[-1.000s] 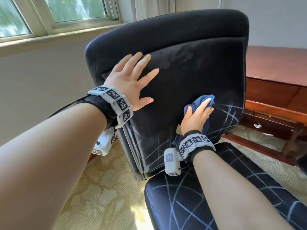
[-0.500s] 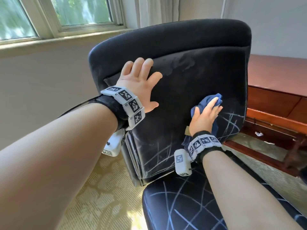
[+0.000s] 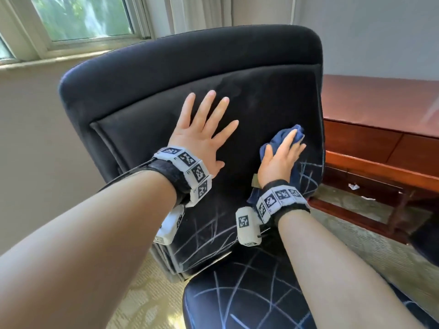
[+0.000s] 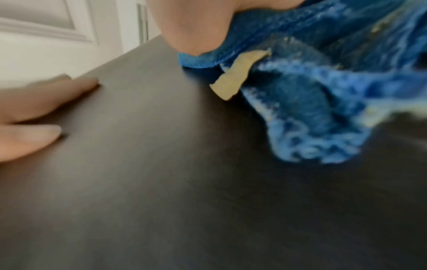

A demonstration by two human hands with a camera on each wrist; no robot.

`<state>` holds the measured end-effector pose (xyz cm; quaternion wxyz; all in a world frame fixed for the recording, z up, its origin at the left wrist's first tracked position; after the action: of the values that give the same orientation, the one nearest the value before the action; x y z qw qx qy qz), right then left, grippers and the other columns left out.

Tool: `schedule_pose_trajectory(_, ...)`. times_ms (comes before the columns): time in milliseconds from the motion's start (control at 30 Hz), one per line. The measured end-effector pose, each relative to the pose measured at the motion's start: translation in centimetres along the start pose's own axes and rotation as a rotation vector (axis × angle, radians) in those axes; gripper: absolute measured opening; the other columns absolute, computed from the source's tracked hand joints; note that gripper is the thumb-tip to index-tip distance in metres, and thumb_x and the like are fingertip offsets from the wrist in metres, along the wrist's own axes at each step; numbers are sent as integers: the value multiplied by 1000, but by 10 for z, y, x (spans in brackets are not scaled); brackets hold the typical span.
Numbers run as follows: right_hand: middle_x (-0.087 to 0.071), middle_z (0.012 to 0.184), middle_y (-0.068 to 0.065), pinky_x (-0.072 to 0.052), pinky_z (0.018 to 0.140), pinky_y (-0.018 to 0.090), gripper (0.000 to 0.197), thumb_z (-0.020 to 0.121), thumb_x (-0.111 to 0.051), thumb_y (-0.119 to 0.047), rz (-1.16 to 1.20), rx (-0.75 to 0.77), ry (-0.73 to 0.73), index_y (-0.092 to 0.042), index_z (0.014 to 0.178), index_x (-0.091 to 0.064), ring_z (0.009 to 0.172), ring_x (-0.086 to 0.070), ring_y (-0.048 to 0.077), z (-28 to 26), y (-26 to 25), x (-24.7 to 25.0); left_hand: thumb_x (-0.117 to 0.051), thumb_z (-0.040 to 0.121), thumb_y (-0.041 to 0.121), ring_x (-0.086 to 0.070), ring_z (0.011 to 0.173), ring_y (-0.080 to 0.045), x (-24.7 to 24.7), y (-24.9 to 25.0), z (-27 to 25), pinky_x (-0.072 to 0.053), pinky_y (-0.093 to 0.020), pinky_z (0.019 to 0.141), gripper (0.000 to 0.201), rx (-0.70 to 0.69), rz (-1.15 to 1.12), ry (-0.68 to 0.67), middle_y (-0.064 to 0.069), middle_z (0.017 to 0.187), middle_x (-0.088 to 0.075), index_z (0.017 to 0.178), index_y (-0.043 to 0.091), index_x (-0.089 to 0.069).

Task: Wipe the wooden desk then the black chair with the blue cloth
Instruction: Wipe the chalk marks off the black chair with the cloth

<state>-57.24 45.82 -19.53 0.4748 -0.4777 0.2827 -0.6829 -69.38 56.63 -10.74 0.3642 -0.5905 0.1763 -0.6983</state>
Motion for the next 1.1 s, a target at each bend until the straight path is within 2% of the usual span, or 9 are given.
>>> schedule_pose_trajectory(100,6,157,15,-6,116,36,65,99,-39,-18,-29,-4,15,-10,150,2,144,11,30,-1,12,3,-24,88,68,34,134,-39,0,0,2,26,-58,102,81,7,7,17,-13,149,35,146,31,18)
schedule_pose_trajectory(233,9,156,18,-10,118,41,66,99,-38,-21,-69,-47,-27,-9,149,4,144,10,33,-27,33,-10,-23,87,69,35,134,-39,-1,1,5,25,-59,102,81,8,3,23,-13,148,35,146,31,19)
schedule_pose_trajectory(333,11,155,17,-6,117,39,66,99,-39,-20,-81,62,-63,-10,149,3,143,12,33,-27,17,-17,-23,87,70,35,134,-39,-4,0,7,24,-59,103,82,21,12,34,-13,148,36,146,31,19)
schedule_pose_trajectory(433,8,156,17,-1,116,37,65,99,-39,-18,-84,146,0,-9,149,0,143,12,32,-1,1,-4,-23,86,71,33,134,-40,-2,1,7,23,-59,104,83,13,13,48,-14,149,34,146,31,18)
schedule_pose_trajectory(600,2,156,20,-6,115,37,63,99,-39,-17,-82,16,132,-10,150,-2,144,6,33,38,25,34,-23,86,72,34,134,-40,-1,2,9,23,-60,104,83,9,19,43,-13,149,35,145,31,20)
schedule_pose_trajectory(767,2,155,21,-7,115,38,64,99,-40,-16,-91,-113,138,-8,150,-2,144,5,34,14,69,39,-24,86,71,36,133,-40,-3,5,13,24,-60,103,84,34,3,29,-13,147,38,145,31,22)
schedule_pose_trajectory(867,5,155,20,-4,117,41,65,98,-41,-16,-133,35,38,-6,149,-3,143,10,36,4,47,18,-24,86,72,37,132,-40,-5,5,15,25,-60,102,85,43,10,19,-13,147,38,144,31,23)
schedule_pose_trajectory(967,3,156,19,-4,117,40,65,98,-42,-16,-133,170,60,-7,149,-5,143,8,36,23,14,18,-24,85,73,36,133,-40,-4,5,14,24,-60,103,86,41,12,20,-14,147,37,145,31,22)
schedule_pose_trajectory(1100,1,156,20,-5,116,39,63,98,-40,-17,-58,98,145,-9,150,-5,144,6,35,57,19,41,-24,84,73,36,132,-40,-3,6,15,25,-60,101,87,44,15,16,-14,147,38,144,31,23)
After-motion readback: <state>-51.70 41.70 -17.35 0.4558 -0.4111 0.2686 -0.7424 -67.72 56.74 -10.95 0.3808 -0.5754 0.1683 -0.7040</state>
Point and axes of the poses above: each hand's wrist, its own z-axis towards the middle knuckle, its own x-axis out of the back of the hand, y = z × x, the point moved 10 cm from there along z, towards the middle knuckle
